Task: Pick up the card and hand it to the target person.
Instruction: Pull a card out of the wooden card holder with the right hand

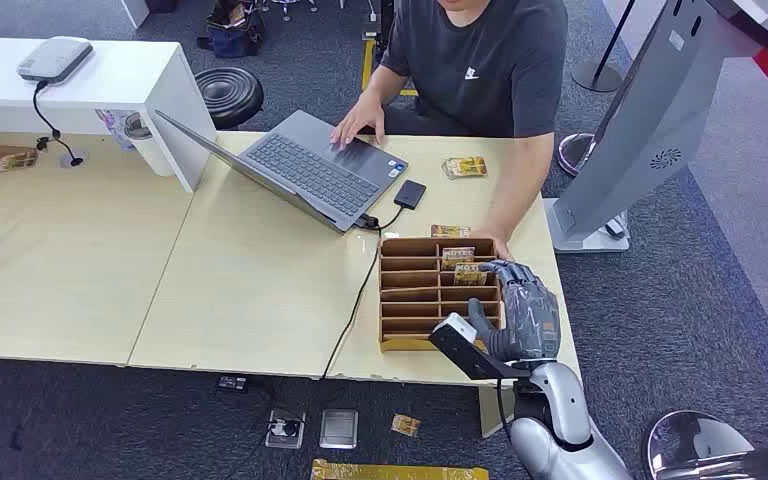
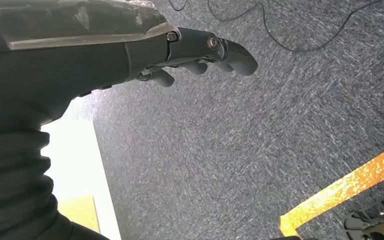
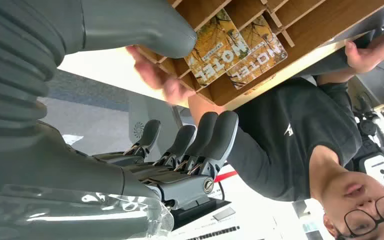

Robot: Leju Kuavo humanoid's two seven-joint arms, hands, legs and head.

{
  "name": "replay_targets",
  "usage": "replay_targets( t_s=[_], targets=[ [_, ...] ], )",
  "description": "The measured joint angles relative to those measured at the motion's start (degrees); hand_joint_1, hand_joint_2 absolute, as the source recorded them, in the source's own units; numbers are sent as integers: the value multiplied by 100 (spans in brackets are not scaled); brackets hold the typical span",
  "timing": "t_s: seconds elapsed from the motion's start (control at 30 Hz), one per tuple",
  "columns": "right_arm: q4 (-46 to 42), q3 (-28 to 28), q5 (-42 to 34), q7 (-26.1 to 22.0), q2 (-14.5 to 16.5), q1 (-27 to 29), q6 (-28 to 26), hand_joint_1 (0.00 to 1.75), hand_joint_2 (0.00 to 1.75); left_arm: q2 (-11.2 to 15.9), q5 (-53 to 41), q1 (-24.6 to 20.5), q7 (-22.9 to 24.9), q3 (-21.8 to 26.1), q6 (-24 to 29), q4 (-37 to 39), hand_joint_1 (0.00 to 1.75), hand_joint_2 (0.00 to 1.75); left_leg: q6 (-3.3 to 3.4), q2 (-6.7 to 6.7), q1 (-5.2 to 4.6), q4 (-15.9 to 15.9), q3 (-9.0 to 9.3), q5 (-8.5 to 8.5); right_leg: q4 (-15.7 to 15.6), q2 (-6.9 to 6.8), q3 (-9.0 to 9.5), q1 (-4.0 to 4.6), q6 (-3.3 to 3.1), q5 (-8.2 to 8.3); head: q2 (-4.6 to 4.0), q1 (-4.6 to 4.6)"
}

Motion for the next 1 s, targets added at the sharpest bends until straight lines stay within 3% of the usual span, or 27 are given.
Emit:
replay_targets(
  t_s=[1.0],
  targets=[
    [568,97,-127,-189,221,-265,-22,77,175,-1,14,-1,2,0,38,0,0,175,0,0,0,0,-1,0,0,0,0,0,0,0,0,0]
  ],
)
